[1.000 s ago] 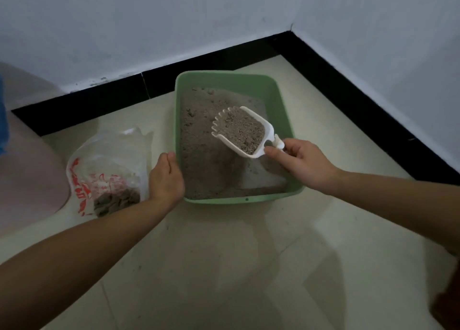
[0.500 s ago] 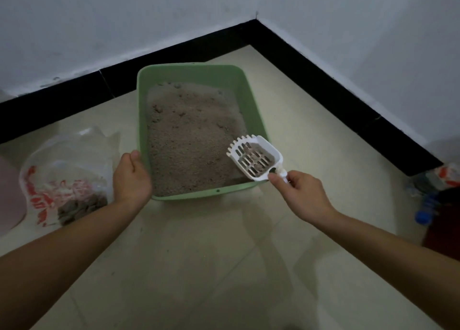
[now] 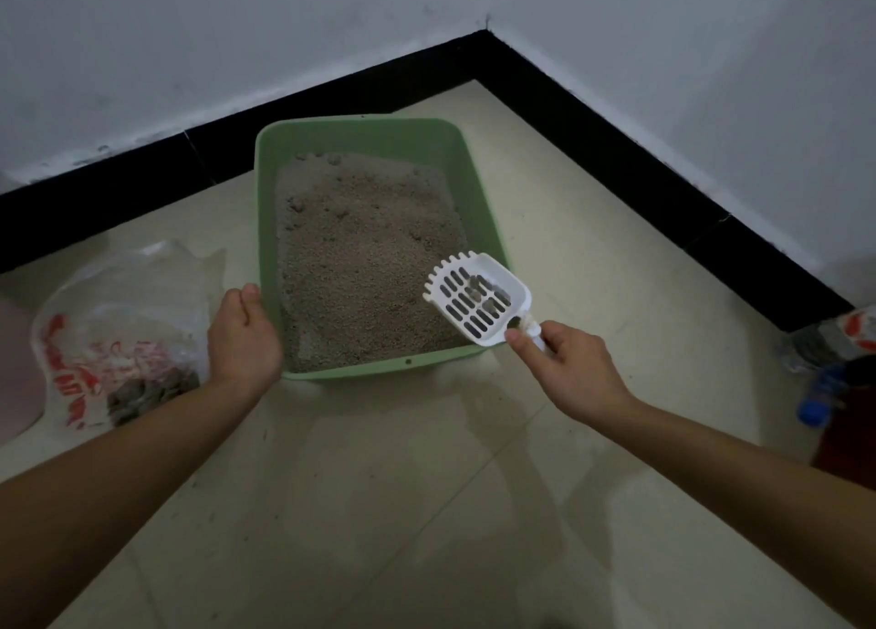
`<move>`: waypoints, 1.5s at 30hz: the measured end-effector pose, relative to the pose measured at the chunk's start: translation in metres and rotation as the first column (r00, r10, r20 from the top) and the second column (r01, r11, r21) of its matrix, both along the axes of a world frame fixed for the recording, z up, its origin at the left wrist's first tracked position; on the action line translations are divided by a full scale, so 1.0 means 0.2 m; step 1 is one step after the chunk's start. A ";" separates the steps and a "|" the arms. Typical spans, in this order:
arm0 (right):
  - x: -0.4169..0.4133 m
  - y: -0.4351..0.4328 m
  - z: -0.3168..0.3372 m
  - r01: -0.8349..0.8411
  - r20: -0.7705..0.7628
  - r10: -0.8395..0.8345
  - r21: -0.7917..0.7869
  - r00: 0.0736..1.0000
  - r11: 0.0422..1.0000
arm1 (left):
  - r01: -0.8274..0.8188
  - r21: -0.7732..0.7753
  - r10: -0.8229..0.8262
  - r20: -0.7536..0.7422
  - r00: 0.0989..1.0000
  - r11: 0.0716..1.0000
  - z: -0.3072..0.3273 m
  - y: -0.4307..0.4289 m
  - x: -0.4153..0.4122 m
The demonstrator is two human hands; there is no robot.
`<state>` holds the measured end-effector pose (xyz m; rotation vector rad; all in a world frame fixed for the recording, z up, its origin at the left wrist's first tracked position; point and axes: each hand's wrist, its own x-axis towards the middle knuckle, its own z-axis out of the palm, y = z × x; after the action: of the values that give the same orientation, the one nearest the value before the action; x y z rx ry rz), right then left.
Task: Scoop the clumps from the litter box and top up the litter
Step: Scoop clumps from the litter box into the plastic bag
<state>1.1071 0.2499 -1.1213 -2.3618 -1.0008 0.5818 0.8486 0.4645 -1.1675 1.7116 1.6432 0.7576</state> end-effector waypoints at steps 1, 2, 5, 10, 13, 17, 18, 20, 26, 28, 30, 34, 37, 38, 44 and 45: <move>0.00 0.00 0.00 0.002 0.003 -0.002 0.007 1.000 1.000 | 0.000 -0.003 0.000 0.000 1.000 1.000 0.00 0.00 0.00; 0.00 0.00 0.00 0.007 0.005 -0.007 0.011 1.000 1.000 | 0.001 -0.004 -0.001 -0.001 1.000 1.000 0.01 0.00 0.00; -0.01 0.00 -0.01 0.004 -0.002 -0.004 -0.006 1.000 1.000 | 0.005 -0.008 -0.005 -0.010 1.000 1.000 0.01 0.00 0.00; -0.03 0.00 0.00 0.009 -0.005 -0.009 0.001 1.000 1.000 | 0.009 -0.029 -0.009 -0.005 1.000 1.000 0.01 0.00 0.00; -0.03 0.00 0.00 0.013 0.000 -0.013 0.011 1.000 1.000 | 0.038 -0.046 -0.039 -0.029 0.999 0.998 0.03 0.01 -0.01; -0.03 0.03 0.00 -0.011 0.026 0.011 0.020 1.000 1.000 | 0.112 -0.029 -0.114 -0.081 0.990 0.993 0.06 0.03 -0.08; -0.03 0.05 0.01 -0.010 0.039 0.009 0.025 0.999 1.000 | 0.118 -0.014 -0.119 -0.095 0.988 0.993 0.07 0.04 -0.11; -0.05 0.09 0.02 -0.018 0.076 0.016 0.025 0.997 1.000 | 0.125 0.008 -0.122 -0.162 0.979 0.992 0.08 0.03 -0.19; -0.07 0.17 0.04 -0.051 0.155 0.061 -0.066 0.986 0.997 | 0.254 0.170 -0.142 -0.491 0.859 0.952 0.09 0.12 -0.48; -0.06 0.17 0.05 -0.052 0.162 0.062 -0.067 0.985 0.996 | 0.224 0.156 -0.094 -0.583 0.807 0.962 0.08 0.15 -0.57; -0.08 0.18 0.08 -0.061 0.143 0.068 -0.052 0.987 0.997 | 0.153 0.130 -0.040 -0.619 0.784 0.980 0.07 0.14 -0.64; -0.22 0.29 0.16 -0.153 0.097 0.153 -0.007 0.983 0.988 | 0.022 0.040 0.004 -0.568 0.823 0.999 0.05 0.11 -0.73; -0.38 0.42 0.23 -0.284 0.119 0.284 -0.011 0.951 0.959 | -0.036 -0.030 0.017 -0.473 0.881 0.999 0.03 0.10 -0.76; -0.45 0.48 0.25 -0.339 0.143 0.337 -0.006 0.931 0.941 | -0.050 -0.043 0.027 -0.429 0.903 0.998 0.03 0.09 -0.78; -0.93 0.78 0.32 -0.603 0.490 0.601 -0.176 0.632 0.778 | -0.075 -0.037 0.061 -0.307 0.950 0.996 0.10 0.08 -0.81; -1.01 0.81 0.33 -0.635 0.562 0.635 -0.233 0.530 0.737 | -0.078 -0.037 0.064 -0.297 0.953 0.996 0.11 0.08 -0.82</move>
<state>0.9044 0.4118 -1.0558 -2.1488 -2.2218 -0.0006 0.6840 0.4804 -1.1460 1.8067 1.9161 0.5069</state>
